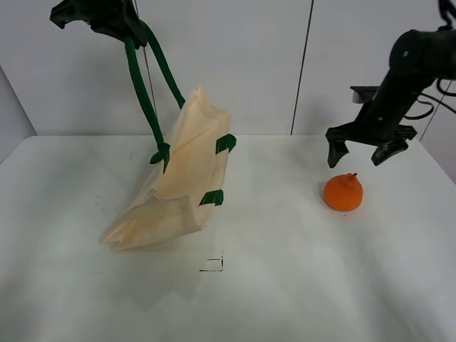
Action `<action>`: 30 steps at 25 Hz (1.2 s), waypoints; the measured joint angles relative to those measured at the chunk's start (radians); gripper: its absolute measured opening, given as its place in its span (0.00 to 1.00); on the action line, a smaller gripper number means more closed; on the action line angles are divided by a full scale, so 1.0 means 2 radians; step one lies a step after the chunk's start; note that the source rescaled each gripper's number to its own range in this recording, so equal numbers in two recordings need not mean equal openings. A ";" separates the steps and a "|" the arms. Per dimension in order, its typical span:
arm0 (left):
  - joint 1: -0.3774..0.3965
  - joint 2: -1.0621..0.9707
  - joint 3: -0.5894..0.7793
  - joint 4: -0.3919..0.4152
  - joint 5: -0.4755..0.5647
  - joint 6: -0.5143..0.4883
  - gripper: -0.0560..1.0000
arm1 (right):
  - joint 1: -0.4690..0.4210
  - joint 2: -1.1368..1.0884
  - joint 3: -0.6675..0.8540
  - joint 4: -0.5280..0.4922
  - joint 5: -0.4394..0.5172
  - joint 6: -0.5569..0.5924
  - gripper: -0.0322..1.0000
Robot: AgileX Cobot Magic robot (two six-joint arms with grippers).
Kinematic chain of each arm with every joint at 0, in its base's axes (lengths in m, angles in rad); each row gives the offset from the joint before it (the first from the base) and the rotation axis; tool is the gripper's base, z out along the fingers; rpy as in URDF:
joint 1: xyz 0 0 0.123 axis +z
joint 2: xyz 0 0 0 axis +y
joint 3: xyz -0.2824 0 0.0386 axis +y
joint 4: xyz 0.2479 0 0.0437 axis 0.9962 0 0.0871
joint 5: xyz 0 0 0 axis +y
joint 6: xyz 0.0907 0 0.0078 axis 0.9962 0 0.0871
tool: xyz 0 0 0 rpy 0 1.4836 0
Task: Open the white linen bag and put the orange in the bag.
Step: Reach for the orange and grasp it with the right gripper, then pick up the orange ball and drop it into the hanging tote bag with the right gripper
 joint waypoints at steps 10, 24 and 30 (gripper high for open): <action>0.000 0.000 0.000 0.000 0.000 0.000 0.05 | 0.004 0.077 -0.009 -0.042 0.005 0.033 1.00; 0.000 0.000 0.000 0.000 0.000 0.000 0.05 | 0.004 0.115 -0.011 -0.029 -0.038 0.018 0.48; 0.000 0.000 0.000 0.000 0.000 0.000 0.05 | 0.004 0.093 -0.046 -0.002 0.003 0.007 0.04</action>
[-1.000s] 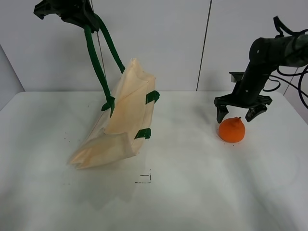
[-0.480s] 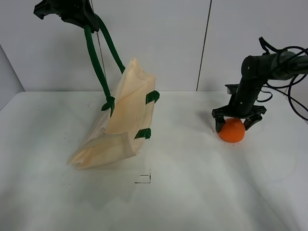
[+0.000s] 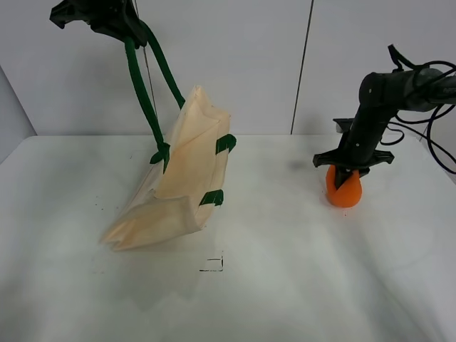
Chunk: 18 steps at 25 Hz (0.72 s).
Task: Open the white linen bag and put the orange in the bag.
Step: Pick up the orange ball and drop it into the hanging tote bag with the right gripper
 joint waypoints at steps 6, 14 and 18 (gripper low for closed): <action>0.000 0.000 0.000 0.000 0.000 0.000 0.05 | 0.019 -0.047 -0.113 0.117 0.053 -0.030 0.04; 0.000 0.000 0.000 0.000 0.000 0.000 0.05 | 0.122 -0.041 -0.181 0.237 0.015 -0.034 0.04; 0.000 0.000 0.000 0.000 0.000 0.000 0.05 | 0.174 -0.006 -0.181 0.244 -0.020 -0.032 0.04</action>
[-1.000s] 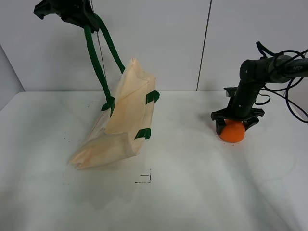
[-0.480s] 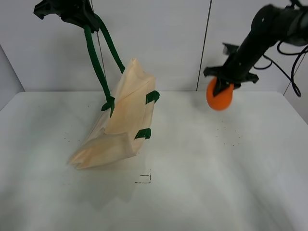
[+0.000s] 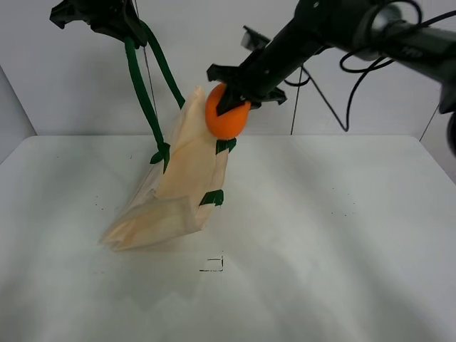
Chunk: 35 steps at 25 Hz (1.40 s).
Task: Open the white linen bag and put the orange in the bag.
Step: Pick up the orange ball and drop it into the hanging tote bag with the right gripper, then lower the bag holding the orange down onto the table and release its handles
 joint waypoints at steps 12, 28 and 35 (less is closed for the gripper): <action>0.000 0.000 0.000 0.000 0.000 0.000 0.05 | 0.063 0.082 0.000 -0.001 -0.059 0.000 0.61; 0.000 0.000 0.000 0.000 0.000 0.000 0.05 | -0.014 0.061 -0.037 -0.266 0.110 0.103 1.00; 0.000 0.000 0.000 0.000 0.000 0.000 0.05 | -0.122 0.061 -0.037 -0.292 0.110 0.093 1.00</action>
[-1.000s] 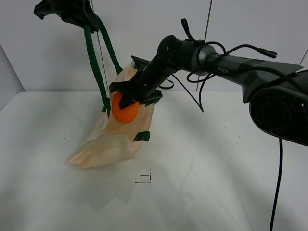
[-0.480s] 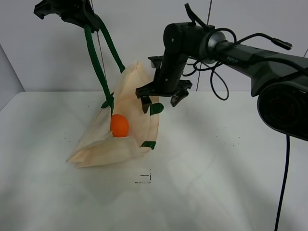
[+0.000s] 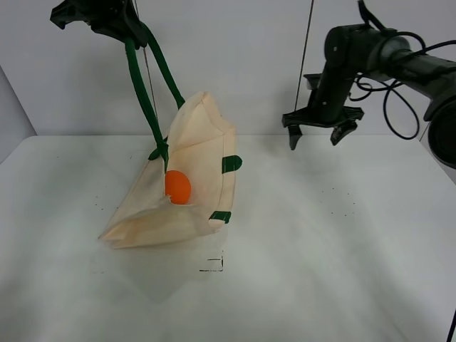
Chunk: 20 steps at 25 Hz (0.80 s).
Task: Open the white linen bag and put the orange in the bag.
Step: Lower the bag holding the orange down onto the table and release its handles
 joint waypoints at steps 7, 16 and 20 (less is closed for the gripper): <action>0.000 0.000 0.000 0.000 0.000 0.000 0.05 | -0.062 0.000 0.000 -0.001 0.000 -0.002 1.00; 0.000 0.000 0.000 0.000 0.000 0.000 0.05 | -0.061 -0.073 0.089 0.020 -0.001 -0.019 1.00; 0.000 0.000 0.000 0.000 0.000 0.000 0.05 | -0.061 -0.171 0.215 0.022 0.000 -0.021 1.00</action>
